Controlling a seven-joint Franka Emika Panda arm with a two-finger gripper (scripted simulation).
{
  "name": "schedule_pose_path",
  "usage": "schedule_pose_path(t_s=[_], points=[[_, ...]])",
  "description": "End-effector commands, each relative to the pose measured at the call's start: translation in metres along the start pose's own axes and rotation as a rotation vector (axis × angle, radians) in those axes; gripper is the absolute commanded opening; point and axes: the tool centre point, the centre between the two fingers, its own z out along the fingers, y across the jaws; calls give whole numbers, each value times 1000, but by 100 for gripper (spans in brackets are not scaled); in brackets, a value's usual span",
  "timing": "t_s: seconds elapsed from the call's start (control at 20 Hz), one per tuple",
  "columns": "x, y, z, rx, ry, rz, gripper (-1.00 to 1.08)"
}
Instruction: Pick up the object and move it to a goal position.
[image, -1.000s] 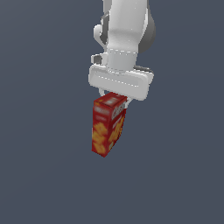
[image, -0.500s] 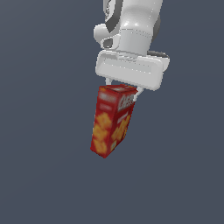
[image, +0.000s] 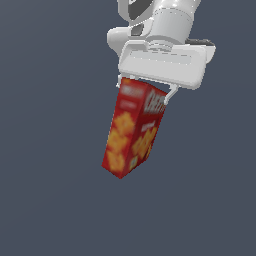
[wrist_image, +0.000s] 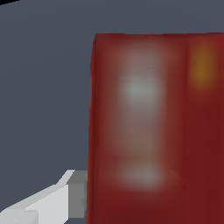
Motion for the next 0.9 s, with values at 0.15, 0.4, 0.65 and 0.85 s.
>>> schedule_pose_path(t_s=[0.15,0.4,0.65,0.85], points=[[9,-14,-22,0,78,40,-100],[17,-27,-44,-1,152,78,-100],[23,-40,-64,-3,219,112,-100],[26,-48,-77,-6,263,134,-100]])
